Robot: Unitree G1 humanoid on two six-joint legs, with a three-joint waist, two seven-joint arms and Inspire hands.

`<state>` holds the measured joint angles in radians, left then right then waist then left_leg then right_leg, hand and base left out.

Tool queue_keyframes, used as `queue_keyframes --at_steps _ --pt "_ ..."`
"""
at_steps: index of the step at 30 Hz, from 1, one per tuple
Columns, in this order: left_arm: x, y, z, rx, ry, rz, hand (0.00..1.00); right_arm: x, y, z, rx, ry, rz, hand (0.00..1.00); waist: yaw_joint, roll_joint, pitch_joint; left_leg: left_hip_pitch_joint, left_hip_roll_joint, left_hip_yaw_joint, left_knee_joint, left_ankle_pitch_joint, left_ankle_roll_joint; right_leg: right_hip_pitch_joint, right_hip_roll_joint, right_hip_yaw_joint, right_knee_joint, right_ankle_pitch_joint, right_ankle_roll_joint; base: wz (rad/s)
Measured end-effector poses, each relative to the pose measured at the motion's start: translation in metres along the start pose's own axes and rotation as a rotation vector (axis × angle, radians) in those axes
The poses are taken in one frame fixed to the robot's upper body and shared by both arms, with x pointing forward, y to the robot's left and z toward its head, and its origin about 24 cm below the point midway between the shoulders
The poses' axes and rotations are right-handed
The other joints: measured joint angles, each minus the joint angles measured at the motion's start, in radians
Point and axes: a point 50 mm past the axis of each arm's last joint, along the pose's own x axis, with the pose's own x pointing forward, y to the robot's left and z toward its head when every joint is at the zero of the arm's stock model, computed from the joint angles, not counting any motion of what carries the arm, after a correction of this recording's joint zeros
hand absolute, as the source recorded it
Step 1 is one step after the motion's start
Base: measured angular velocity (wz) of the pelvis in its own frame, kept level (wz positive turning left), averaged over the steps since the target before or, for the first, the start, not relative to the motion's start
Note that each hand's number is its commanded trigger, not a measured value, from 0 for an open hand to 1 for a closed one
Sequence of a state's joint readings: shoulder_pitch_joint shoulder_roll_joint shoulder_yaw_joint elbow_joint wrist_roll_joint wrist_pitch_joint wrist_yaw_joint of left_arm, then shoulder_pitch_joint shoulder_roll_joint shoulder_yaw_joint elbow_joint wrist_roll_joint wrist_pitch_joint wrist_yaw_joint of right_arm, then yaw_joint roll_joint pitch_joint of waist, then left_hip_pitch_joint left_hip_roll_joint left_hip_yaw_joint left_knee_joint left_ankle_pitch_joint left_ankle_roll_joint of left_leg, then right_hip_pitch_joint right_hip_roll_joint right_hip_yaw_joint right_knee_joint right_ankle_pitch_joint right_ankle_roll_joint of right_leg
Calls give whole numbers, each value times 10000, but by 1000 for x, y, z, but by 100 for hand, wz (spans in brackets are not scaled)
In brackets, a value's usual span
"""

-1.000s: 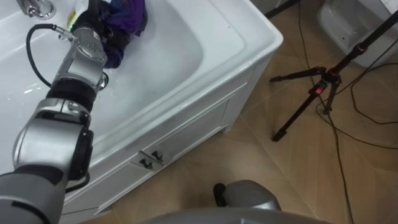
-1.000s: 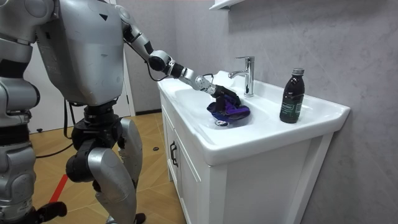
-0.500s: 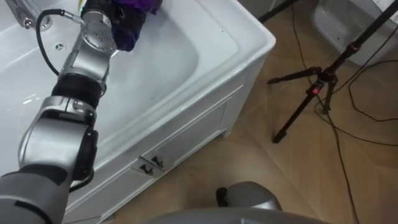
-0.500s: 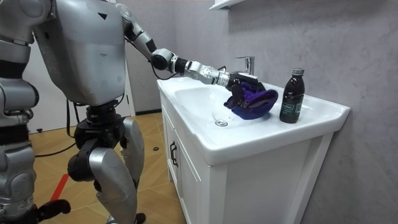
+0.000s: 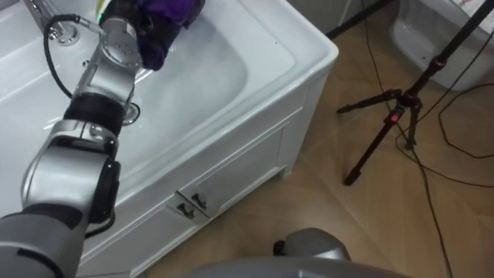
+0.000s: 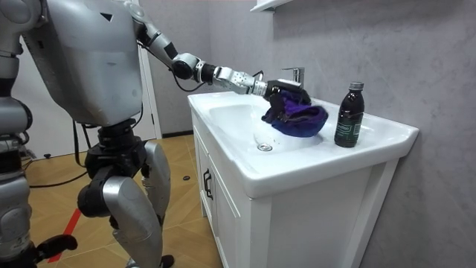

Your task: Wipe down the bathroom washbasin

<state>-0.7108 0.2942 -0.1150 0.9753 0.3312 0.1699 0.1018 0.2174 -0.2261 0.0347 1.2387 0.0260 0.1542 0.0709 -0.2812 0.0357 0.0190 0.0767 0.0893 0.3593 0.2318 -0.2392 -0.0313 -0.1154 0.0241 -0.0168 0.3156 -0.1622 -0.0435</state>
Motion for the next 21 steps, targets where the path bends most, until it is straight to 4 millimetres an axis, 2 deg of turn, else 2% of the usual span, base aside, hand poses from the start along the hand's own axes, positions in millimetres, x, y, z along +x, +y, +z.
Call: queue_keyframes --at_steps 2,3,5,7,10,12,15,21 --pt "0 -2 -13 75 488 -140 100 0 2 0 223 -14 42 0 206 -94 -6 -63 6 89 40 0 0 -127 5 51 99 1 -3 -8" --pt "-1 -3 -25 195 942 -196 100 0 3 0 308 -35 32 0 264 -148 -53 -119 14 110 67 -1 0 -183 15 75 107 9 -15 -4" --pt "-4 -1 -43 412 1475 -202 100 0 2 2 243 -88 -21 0 316 -199 -74 -225 30 106 126 -1 -1 -253 11 -38 95 41 -38 3" --pt "-7 1 -63 578 2151 -240 100 0 2 0 242 -22 -77 0 412 -287 -123 -346 45 44 294 -2 0 -258 -32 -109 94 43 -43 9" --pt "-13 2 -85 686 2921 -307 100 0 2 -2 224 56 -101 0 514 -361 -148 -294 58 -79 299 -2 0 -107 -36 -141 61 51 -51 11" --pt "-16 0 -94 819 3210 -402 100 0 2 -2 212 51 -101 0 705 -386 -159 -283 61 -91 302 -2 0 -24 -34 -146 -57 57 -43 6" --pt "-17 -1 -97 1132 3239 -601 100 0 1 4 204 -106 -84 0 993 -381 -154 -297 52 -112 284 -2 0 -40 -32 -145 -116 94 -9 5" --pt "-21 0 -108 1297 3282 -496 100 0 2 15 171 -614 113 0 1191 -385 -93 -306 31 -130 214 -1 2 -52 -48 -168 -102 101 8 0"
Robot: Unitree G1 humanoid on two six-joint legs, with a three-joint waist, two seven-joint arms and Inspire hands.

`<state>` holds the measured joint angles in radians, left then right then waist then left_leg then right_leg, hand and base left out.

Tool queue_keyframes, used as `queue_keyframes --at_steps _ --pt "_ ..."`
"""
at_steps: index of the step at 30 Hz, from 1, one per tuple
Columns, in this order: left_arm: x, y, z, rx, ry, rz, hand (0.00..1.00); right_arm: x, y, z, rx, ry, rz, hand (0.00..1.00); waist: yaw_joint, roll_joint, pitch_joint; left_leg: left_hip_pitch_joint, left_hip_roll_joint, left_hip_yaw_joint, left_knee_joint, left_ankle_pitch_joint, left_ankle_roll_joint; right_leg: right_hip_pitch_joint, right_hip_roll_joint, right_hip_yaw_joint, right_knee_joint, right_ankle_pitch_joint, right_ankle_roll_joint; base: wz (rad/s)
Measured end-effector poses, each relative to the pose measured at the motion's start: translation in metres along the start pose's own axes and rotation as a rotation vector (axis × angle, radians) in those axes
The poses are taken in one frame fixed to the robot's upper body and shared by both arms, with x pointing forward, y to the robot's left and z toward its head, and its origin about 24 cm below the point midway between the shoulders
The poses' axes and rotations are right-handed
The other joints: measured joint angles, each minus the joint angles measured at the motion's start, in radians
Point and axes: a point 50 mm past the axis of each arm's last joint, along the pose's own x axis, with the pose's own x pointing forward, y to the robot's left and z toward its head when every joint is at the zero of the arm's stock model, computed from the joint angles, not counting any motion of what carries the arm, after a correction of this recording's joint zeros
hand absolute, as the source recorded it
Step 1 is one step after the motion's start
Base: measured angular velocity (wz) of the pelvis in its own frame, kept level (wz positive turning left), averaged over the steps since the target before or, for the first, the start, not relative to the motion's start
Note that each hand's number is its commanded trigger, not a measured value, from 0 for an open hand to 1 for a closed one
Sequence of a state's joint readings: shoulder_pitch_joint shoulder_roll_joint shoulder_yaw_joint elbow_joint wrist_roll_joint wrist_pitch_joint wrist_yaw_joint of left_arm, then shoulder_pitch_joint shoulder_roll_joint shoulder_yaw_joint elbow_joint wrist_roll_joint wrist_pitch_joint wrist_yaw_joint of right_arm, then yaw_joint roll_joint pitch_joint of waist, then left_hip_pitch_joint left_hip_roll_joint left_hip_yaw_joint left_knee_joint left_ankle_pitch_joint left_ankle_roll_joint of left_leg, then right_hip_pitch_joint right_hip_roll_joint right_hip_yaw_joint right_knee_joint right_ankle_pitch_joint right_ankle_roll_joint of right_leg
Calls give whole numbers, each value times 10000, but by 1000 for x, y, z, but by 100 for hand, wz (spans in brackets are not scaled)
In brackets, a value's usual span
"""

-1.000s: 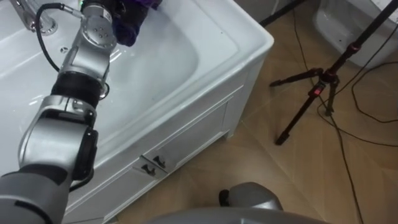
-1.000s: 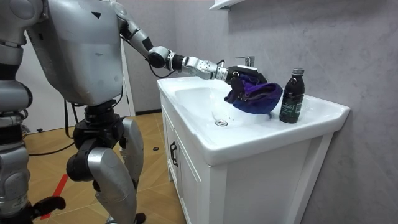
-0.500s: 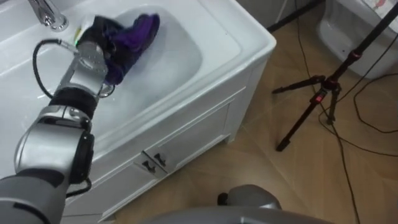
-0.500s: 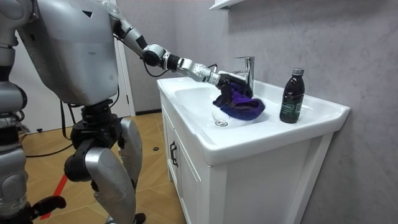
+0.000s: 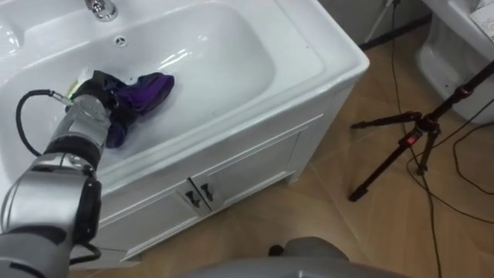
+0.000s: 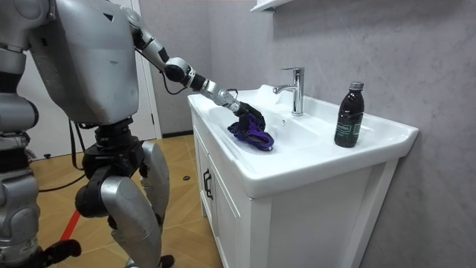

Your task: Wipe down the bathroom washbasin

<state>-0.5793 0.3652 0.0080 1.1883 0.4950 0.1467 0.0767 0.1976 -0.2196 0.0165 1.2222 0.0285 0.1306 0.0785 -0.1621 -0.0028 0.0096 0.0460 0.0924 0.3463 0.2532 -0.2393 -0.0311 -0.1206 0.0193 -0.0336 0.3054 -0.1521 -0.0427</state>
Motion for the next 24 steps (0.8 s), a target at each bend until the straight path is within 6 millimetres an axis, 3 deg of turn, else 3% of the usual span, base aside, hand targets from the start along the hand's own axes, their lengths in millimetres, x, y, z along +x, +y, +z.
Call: queue_keyframes --at_steps 6,11,15,19,24 --pt "0 3 0 1114 -125 222 100 0 0 -2 -219 55 -18 0 -9 -8 -2 -12 4 -4 10 0 0 10 5 13 -8 -1 -1 -1" --pt "0 7 -1 2972 -152 550 100 -1 -5 -6 -446 78 -214 0 26 133 -22 88 36 13 18 0 0 157 32 12 -146 38 -19 -2" --pt "0 22 -13 4685 141 1024 100 -2 -13 -4 -317 -42 -451 0 26 395 -44 117 34 51 -122 2 -1 193 20 -85 -177 41 -20 1" --pt "0 56 -31 5961 821 1818 100 -3 -18 -1 -420 -234 -676 0 61 592 -38 83 31 -142 -179 2 -2 328 -11 -307 -336 38 -14 21" --pt "-1 64 -33 6048 865 2031 100 -4 -28 11 -352 -483 -984 0 276 981 -69 189 -9 -362 -293 3 -1 400 -13 -376 -434 33 17 2"
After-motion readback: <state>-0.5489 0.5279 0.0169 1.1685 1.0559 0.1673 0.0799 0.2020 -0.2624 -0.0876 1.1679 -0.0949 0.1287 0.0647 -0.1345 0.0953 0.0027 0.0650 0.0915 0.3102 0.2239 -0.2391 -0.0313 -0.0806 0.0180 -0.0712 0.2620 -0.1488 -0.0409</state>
